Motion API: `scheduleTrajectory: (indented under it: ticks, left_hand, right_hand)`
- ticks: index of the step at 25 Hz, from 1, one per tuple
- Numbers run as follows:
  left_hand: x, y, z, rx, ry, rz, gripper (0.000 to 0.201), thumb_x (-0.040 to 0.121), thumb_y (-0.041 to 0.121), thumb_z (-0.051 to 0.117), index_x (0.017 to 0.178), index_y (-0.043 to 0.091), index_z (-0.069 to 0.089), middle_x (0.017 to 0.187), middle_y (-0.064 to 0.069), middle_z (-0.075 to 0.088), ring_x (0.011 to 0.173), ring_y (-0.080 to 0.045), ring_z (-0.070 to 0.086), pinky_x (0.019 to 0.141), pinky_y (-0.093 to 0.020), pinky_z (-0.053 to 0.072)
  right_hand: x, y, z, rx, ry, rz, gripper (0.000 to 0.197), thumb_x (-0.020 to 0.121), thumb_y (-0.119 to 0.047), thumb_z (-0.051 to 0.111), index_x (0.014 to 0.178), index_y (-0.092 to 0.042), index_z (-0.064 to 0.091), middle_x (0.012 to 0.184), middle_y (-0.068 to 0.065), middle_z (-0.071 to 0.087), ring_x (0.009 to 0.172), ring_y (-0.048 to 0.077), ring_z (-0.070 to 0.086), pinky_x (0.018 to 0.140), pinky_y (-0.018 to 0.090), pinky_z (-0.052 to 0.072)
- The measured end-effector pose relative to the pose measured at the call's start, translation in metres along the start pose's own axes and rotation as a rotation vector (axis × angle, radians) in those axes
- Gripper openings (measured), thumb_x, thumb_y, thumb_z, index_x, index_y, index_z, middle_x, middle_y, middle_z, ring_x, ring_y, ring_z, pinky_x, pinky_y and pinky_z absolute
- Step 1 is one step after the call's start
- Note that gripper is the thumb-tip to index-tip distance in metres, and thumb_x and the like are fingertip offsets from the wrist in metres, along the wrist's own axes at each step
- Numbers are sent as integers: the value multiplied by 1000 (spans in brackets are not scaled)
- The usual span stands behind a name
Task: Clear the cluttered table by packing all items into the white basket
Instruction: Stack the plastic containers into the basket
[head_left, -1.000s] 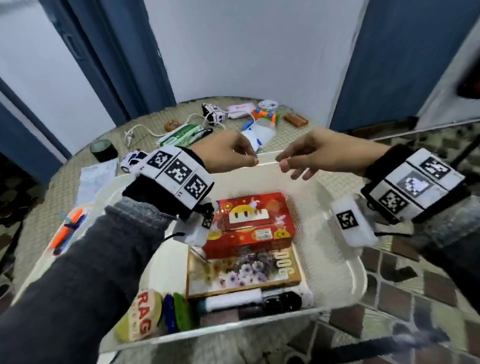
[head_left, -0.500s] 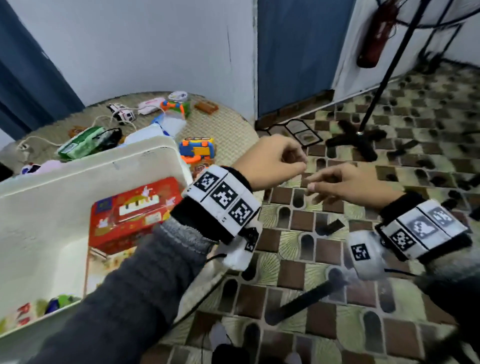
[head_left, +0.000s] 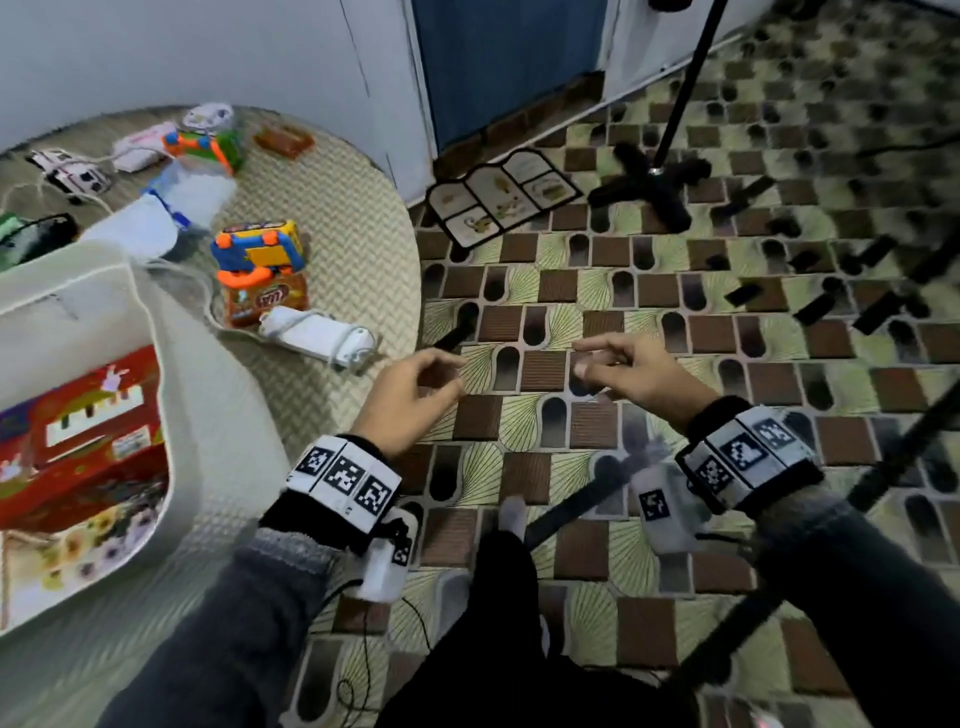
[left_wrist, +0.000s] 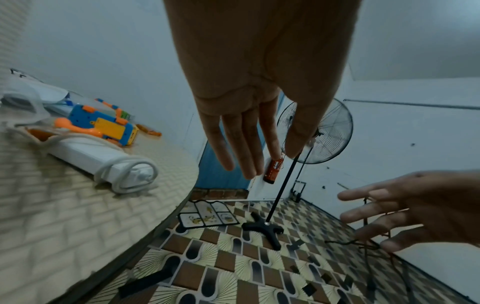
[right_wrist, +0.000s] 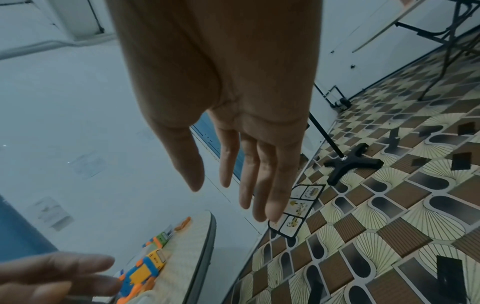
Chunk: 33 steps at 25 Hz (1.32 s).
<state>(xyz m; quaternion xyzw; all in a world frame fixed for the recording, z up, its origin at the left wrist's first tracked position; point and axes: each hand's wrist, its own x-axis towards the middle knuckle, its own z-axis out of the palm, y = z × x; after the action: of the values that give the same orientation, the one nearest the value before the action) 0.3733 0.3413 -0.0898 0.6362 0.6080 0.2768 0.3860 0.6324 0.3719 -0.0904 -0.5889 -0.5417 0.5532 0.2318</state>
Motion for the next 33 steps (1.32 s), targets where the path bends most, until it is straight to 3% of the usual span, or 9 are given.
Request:
scheduleTrajectory:
  ticks: [3,6,11,14,18,22,25,28,33]
  left_hand:
    - [32,-15,8,-45,-17,-52,22,87,8,64,103,24,63,103,1,68,99,-13,63,90,-27,50]
    - [74,-18,14,-106,-23,-84,22,89,4,62,105,19,62,104,0,67,98,-10,63,93,-24,48]
    - [173,-12,26,-129,-14,-81,27,89,4,60,111,19,61,105,2,64,99,-7,60,81,-12,45]
    - [223,-2,32,-94,-33,-80,29,88,6,63,115,17,61,107,2,64,100,-6,59,75,-4,41]
    - [279,6,32,-107,-50,-106,30,88,8,63,117,16,60,108,2,64,98,-5,59,79,-9,42]
    - [340,9,32,-150,-2,-151,28,88,8,62,112,22,59,107,2,63,97,-5,58,76,-8,42]
    - [379,12,34,-175,36,-163,28,88,8,63,110,24,58,102,6,63,97,-7,59,81,-16,45]
    - [422,16,29,-208,109,-214,26,89,6,62,112,17,60,97,10,61,93,-4,58,79,-12,45]
    - [442,8,0,-263,323,-318,29,88,4,62,115,13,61,103,2,64,100,-11,60,90,-23,48]
  right_hand:
    - [33,7,-15,4,-21,10,31,91,-10,60,122,-7,56,83,12,58,81,20,56,66,26,50]
    - [66,5,-31,19,-13,24,30,90,-10,62,120,-7,59,88,14,61,81,18,60,70,27,53]
    - [141,-10,-74,32,-36,97,27,85,-5,66,108,-18,62,104,13,66,88,34,63,88,58,50]
    - [182,-17,-96,33,-28,87,29,86,-5,64,111,-18,61,111,13,67,97,25,65,90,45,53]
    - [239,-24,-122,109,-67,123,25,88,-5,63,109,-18,62,111,17,67,92,24,63,79,36,53]
    - [307,-36,-147,93,-116,153,21,90,-4,60,108,-14,61,108,20,65,90,24,61,89,46,50]
    - [355,-46,-164,53,-164,161,26,89,-5,62,115,-5,62,99,16,64,84,22,59,81,39,51]
    - [418,-68,-179,-34,-264,155,27,90,-8,63,116,-6,61,101,15,63,83,20,61,69,27,49]
    - [497,-120,-166,-191,-495,76,27,91,-8,60,118,-9,60,107,16,66,85,18,64,76,28,50]
